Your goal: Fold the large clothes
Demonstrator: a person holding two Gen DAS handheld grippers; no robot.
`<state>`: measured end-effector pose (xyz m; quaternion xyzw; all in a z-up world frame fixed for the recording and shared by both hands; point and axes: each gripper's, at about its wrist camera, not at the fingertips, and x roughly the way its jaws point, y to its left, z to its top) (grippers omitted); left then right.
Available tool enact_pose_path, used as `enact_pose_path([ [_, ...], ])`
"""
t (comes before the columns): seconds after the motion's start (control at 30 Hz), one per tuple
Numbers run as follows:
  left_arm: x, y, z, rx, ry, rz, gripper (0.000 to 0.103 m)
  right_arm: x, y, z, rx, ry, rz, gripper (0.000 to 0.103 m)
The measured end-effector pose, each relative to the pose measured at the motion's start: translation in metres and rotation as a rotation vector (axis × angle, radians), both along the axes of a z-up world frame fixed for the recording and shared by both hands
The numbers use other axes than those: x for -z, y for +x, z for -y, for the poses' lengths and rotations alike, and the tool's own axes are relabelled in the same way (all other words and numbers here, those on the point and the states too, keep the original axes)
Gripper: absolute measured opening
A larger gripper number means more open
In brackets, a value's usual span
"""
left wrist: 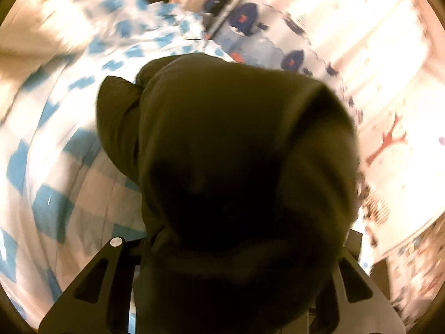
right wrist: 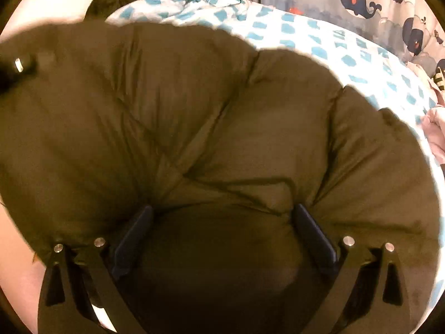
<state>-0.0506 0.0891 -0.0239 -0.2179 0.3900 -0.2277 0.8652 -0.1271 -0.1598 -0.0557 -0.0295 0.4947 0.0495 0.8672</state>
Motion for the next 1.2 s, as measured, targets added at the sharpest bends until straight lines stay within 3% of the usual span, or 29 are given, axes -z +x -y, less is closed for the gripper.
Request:
enact_pose_path([
  [0.2, -0.043, -0.017, 0.054, 0.090, 0.164, 0.136, 0.029, -0.010, 0.004, 0.018, -0.016, 0.098, -0.036, 0.097],
  [0.43, -0.074, -0.014, 0.132, 0.204, 0.371, 0.234, 0.029, -0.046, -0.039, 0.120, 0.078, 0.659, 0.115, 0.097],
  [0.67, -0.082, -0.054, 0.222, 0.338, 0.541, 0.317, 0.029, -0.040, -0.057, 0.212, 0.209, 0.957, 0.173, 0.097],
  [0.87, -0.060, -0.065, 0.300, 0.464, 0.625, 0.332, 0.029, -0.016, -0.070, 0.269, 0.302, 1.169, 0.180, 0.097],
  [1.07, -0.019, -0.096, 0.368, 0.589, 0.730, 0.336, 0.030, 0.013, -0.075, 0.305, 0.362, 1.334, 0.168, 0.097],
  [1.2, 0.010, -0.115, 0.393, 0.623, 0.838, 0.384, 0.042, 0.027, -0.077, 0.320, 0.380, 1.448, 0.162, 0.096],
])
